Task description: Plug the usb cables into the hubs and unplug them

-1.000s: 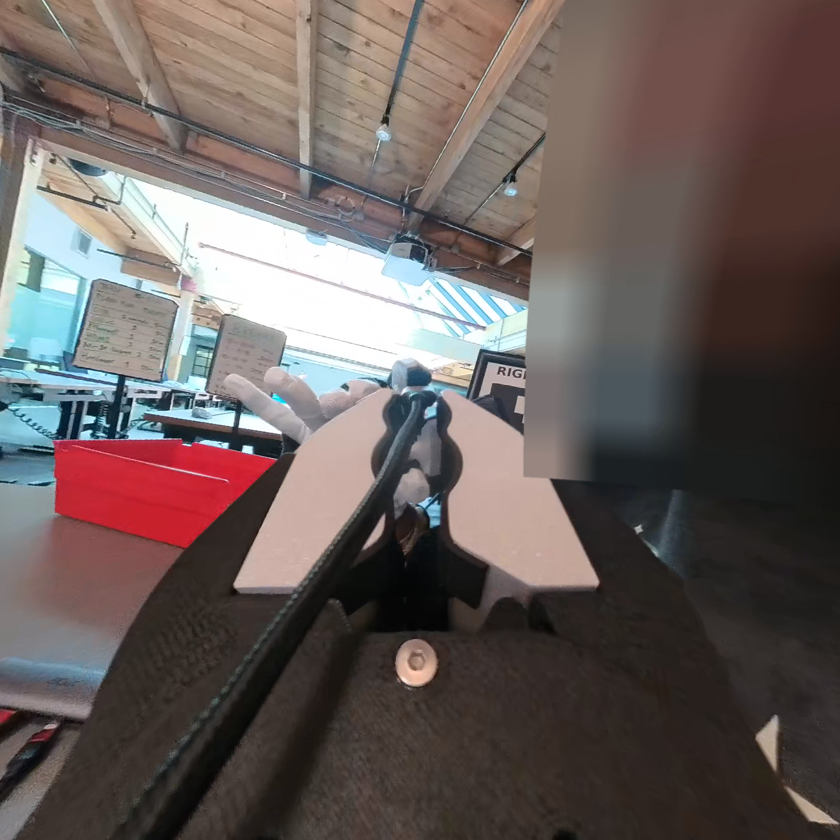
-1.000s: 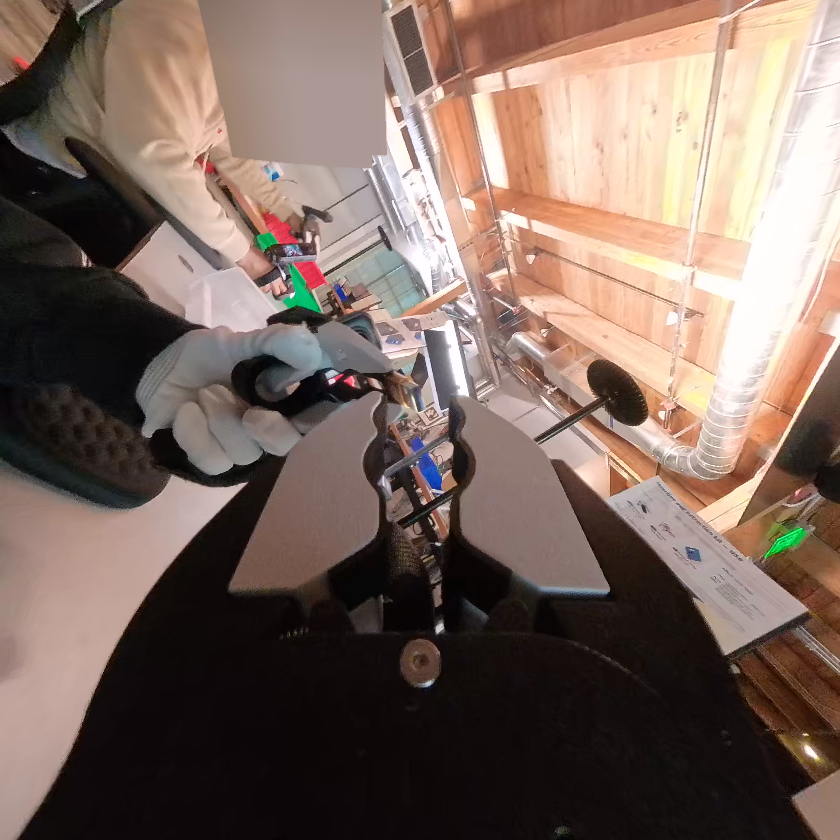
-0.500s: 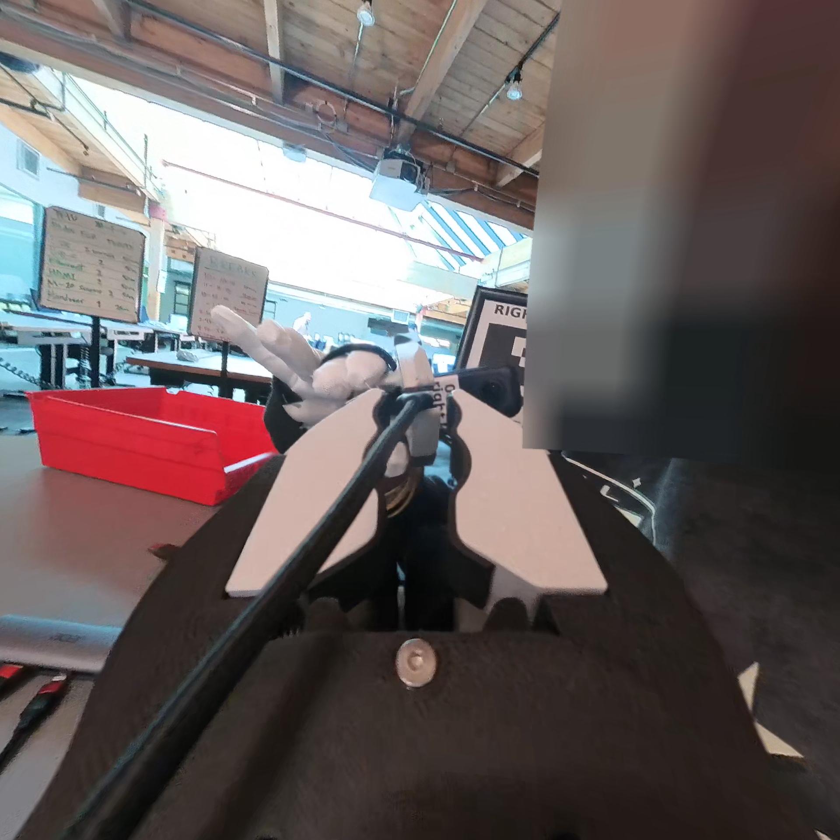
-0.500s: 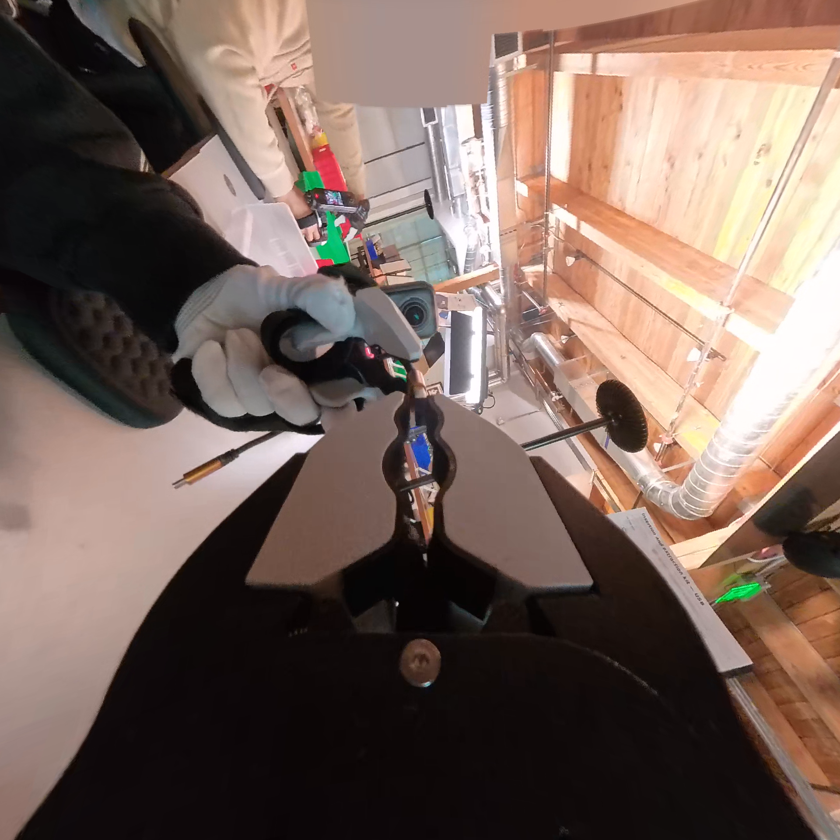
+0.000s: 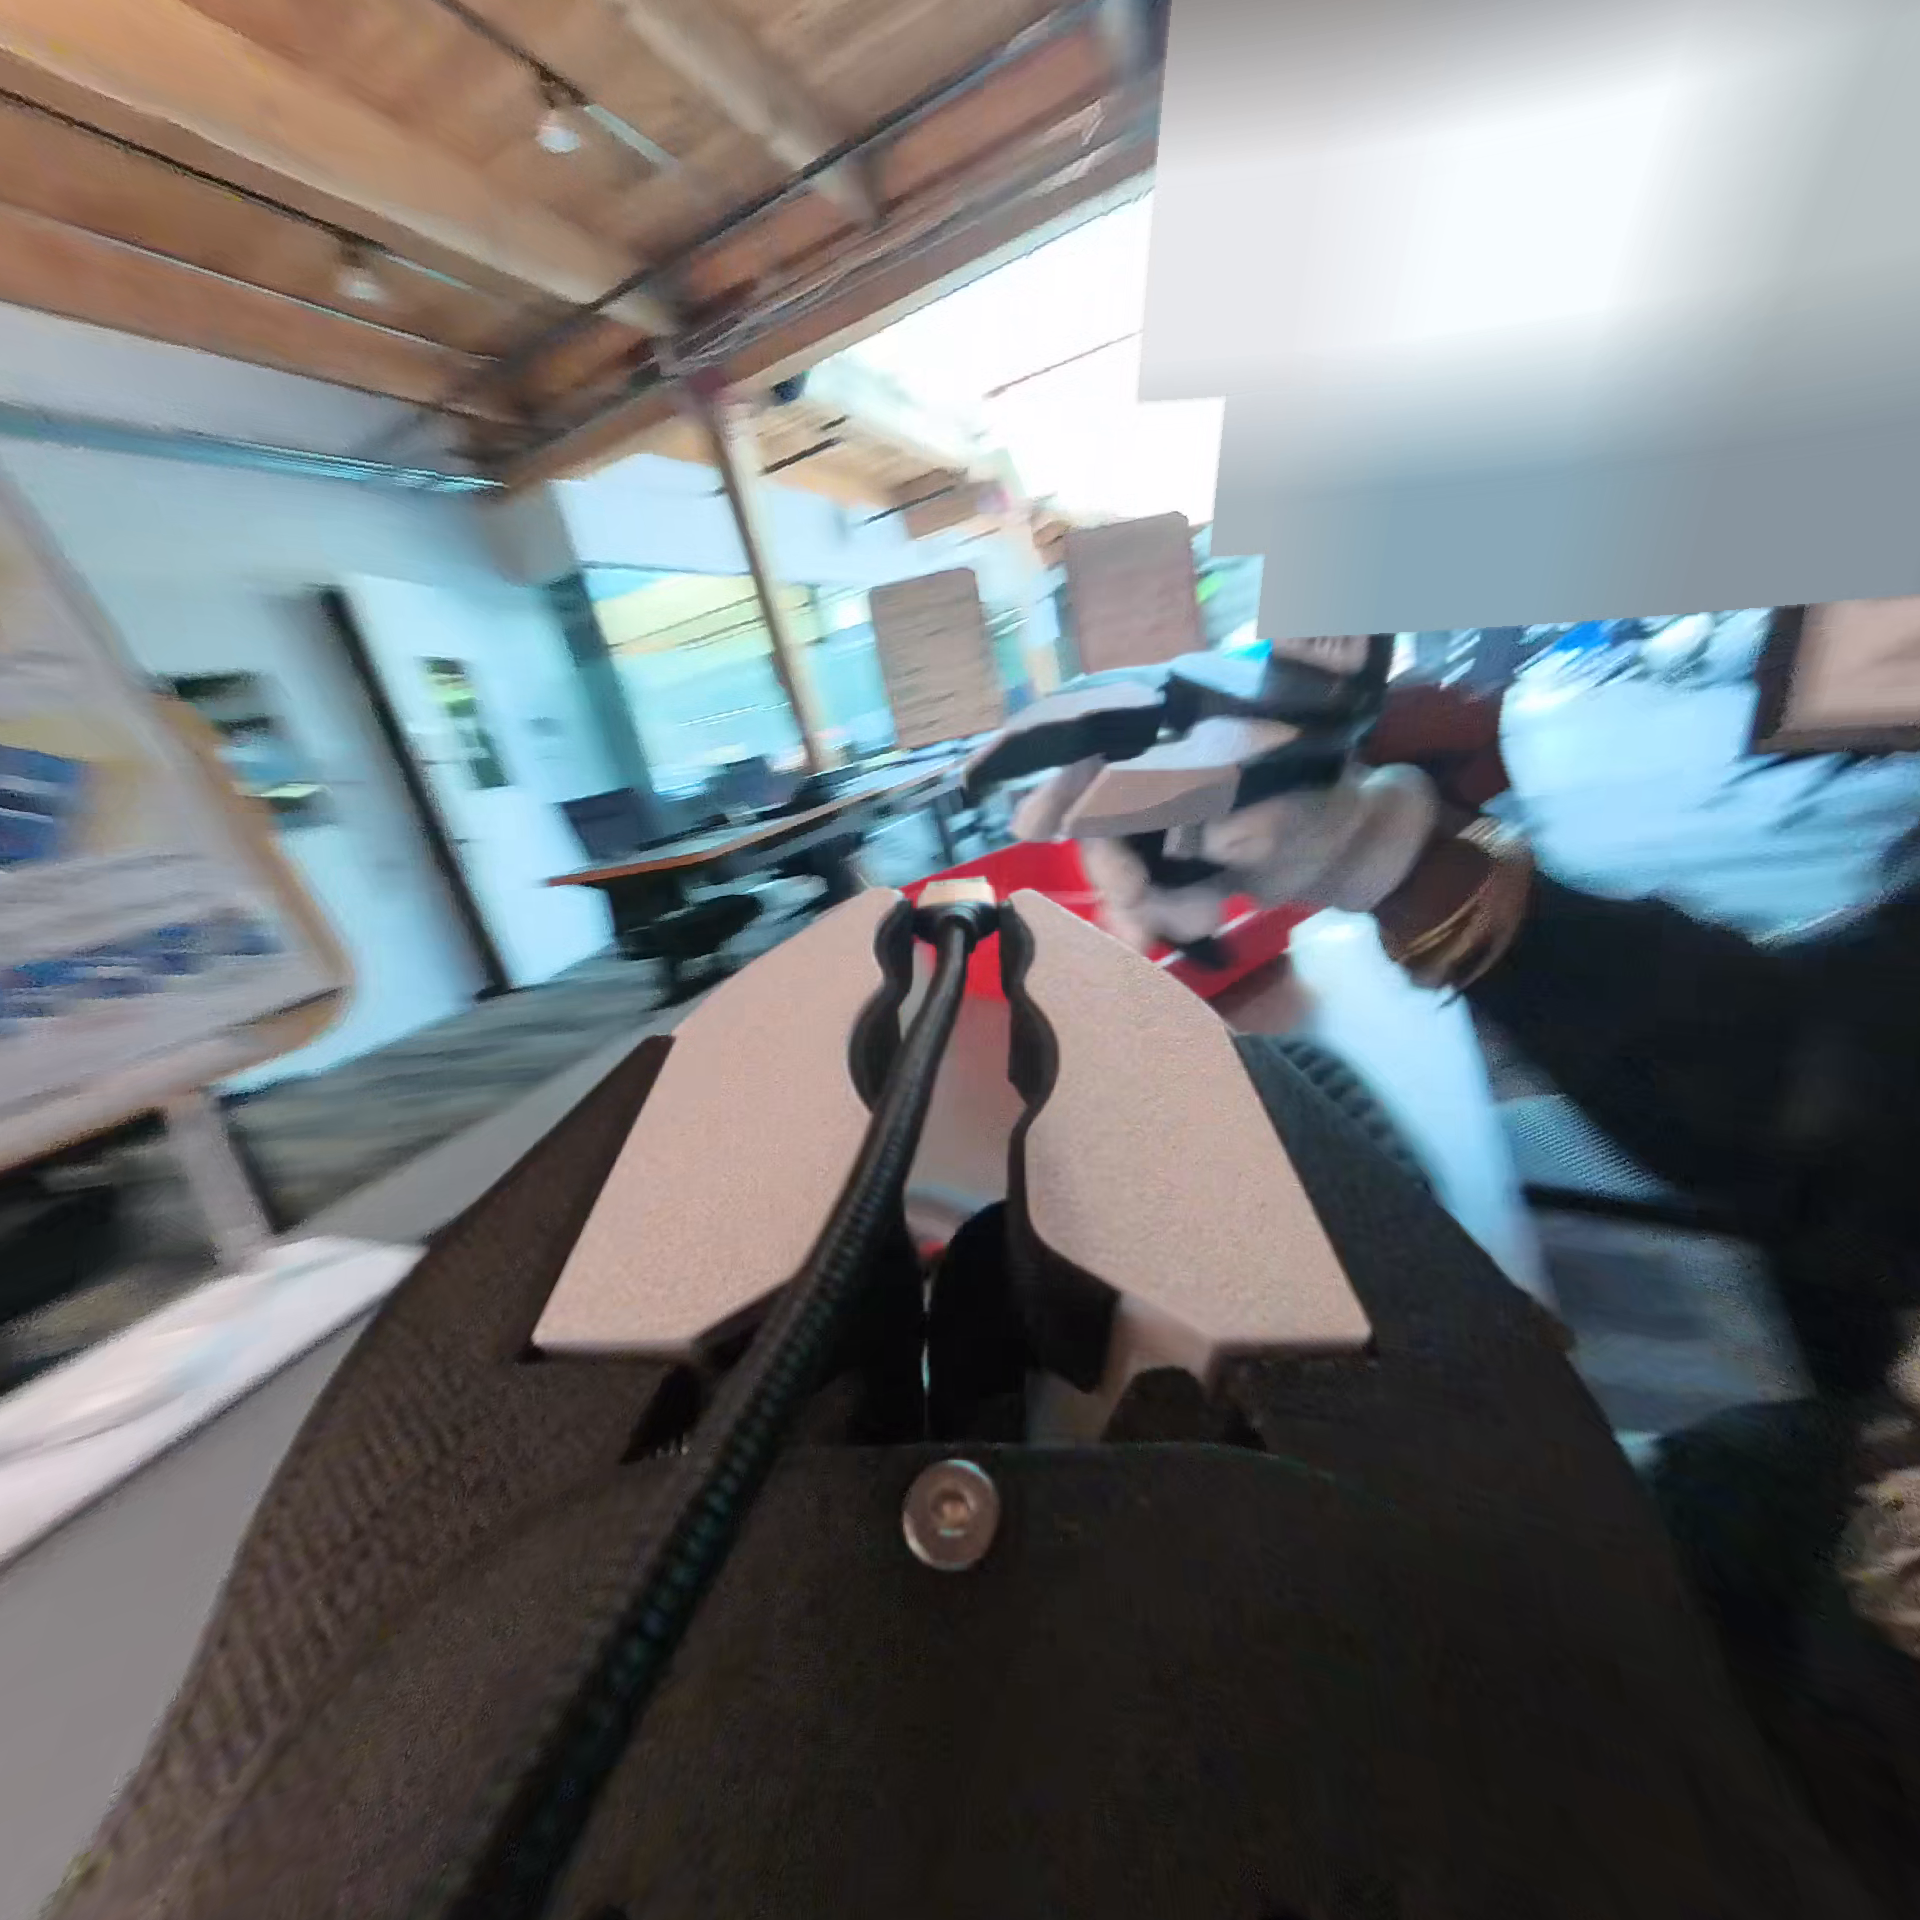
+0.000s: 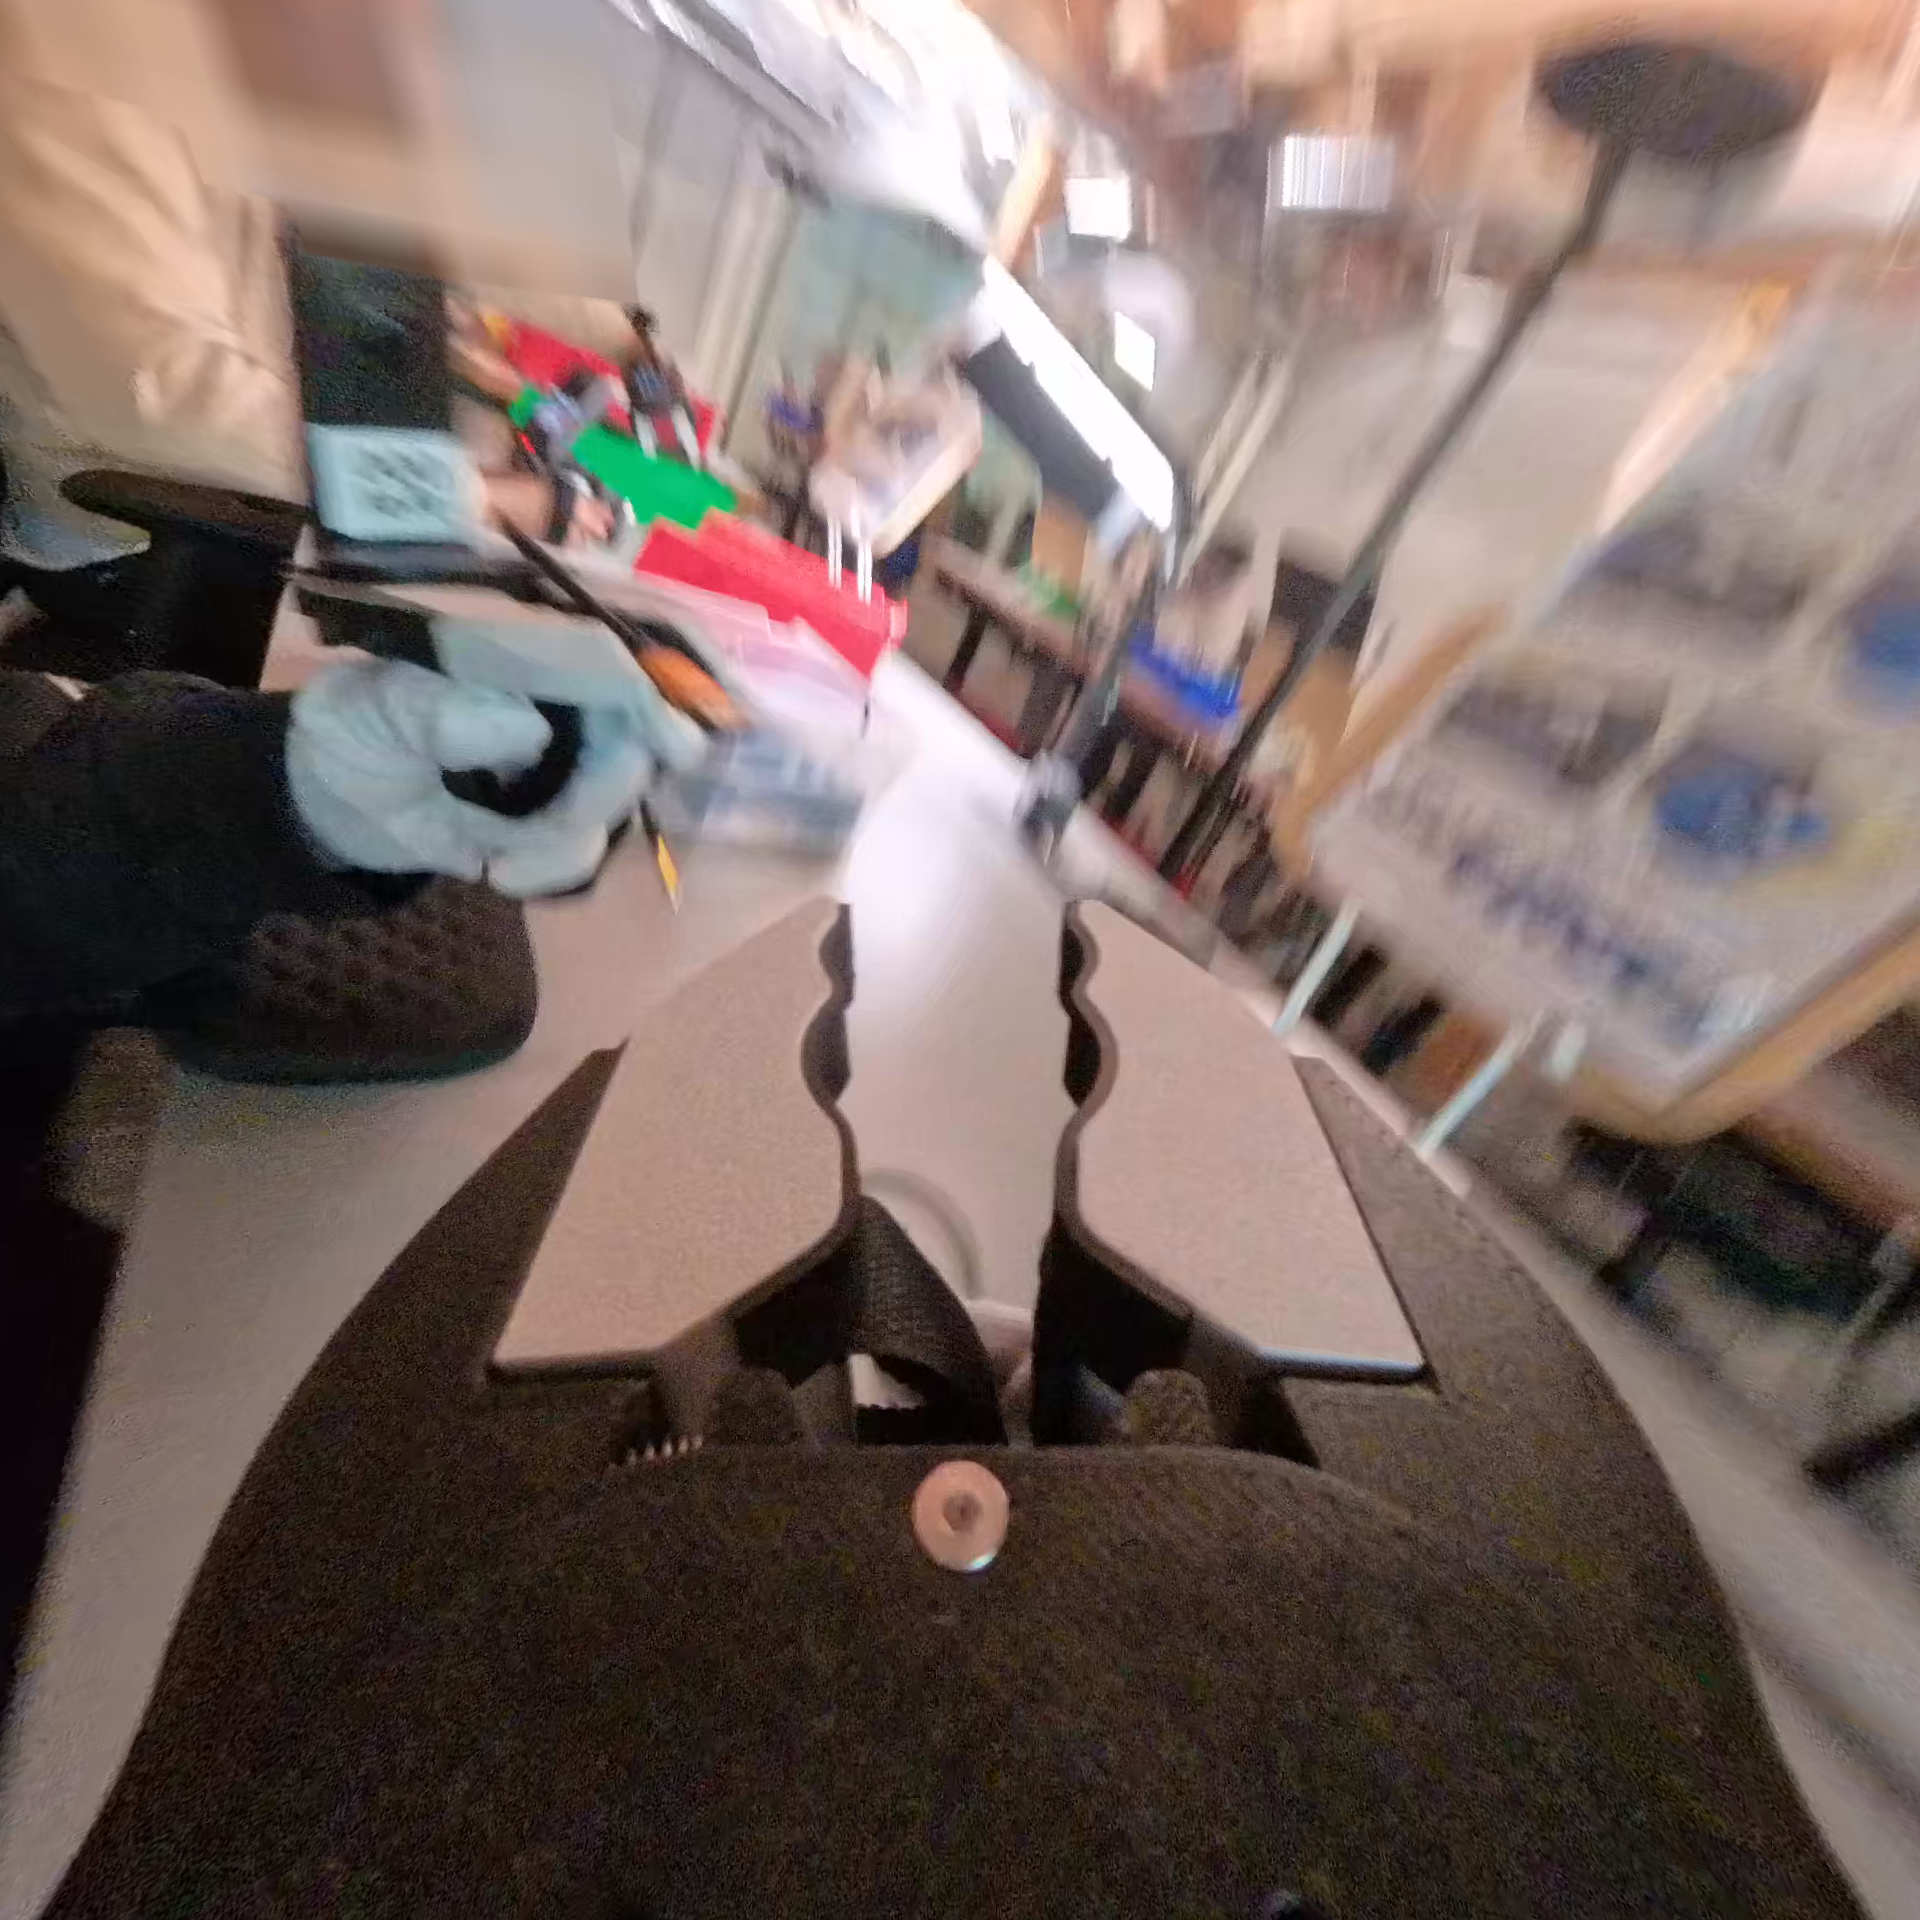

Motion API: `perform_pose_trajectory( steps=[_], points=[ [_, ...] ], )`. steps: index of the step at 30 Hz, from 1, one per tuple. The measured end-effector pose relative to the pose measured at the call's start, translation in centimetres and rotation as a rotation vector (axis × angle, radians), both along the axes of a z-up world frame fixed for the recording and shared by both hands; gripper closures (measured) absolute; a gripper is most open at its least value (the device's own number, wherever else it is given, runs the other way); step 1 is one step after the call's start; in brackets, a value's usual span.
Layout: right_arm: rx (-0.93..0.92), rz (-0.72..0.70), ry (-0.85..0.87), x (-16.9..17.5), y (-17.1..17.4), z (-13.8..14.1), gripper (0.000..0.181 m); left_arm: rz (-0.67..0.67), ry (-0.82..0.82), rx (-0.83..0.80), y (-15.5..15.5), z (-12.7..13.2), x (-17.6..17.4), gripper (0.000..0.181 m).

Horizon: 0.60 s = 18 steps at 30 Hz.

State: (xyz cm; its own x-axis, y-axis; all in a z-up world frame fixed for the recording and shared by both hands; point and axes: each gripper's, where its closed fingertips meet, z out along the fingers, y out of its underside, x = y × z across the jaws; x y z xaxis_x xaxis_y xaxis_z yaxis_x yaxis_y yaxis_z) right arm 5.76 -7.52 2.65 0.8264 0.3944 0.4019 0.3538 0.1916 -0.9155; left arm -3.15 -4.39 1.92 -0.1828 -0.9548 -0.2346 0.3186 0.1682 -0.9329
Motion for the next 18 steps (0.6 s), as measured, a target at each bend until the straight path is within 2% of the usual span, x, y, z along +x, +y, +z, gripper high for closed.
perform_pose_trajectory(
  steps=[1,3,5,8,12,14,16,18],
  points=[
    [-0.155,-0.047,0.072,1.6,0.7,-1.9,0.135,0.073,0.011,0.057,0.6,-0.4,-0.1,0.166],
    [-0.482,-0.093,0.169,2.9,0.9,-6.6,0.100,0.128,0.043,0.117,0.7,-1.3,-0.2,0.166],
    [-0.715,-0.163,0.213,3.2,0.4,-11.4,0.091,0.152,0.079,0.163,0.5,-2.5,-0.2,0.166],
    [-0.855,-0.408,0.185,4.5,-0.2,-16.4,0.095,0.190,0.099,0.225,0.4,-3.9,-0.1,0.166],
    [-0.845,-0.661,0.160,5.4,0.9,-17.3,0.108,0.177,0.089,0.216,0.3,-4.1,-0.1,0.166],
    [-0.855,-0.736,0.125,5.5,1.9,-17.7,0.112,0.177,0.075,0.202,0.5,-3.9,-0.4,0.166],
    [-0.942,-0.784,0.067,5.4,2.4,-19.5,0.109,0.175,0.063,0.182,0.7,-3.8,-0.6,0.166],
    [-0.954,-0.816,0.028,5.6,2.9,-20.5,0.119,0.170,0.062,0.163,1.0,-3.9,-0.9,0.166]
  ],
)
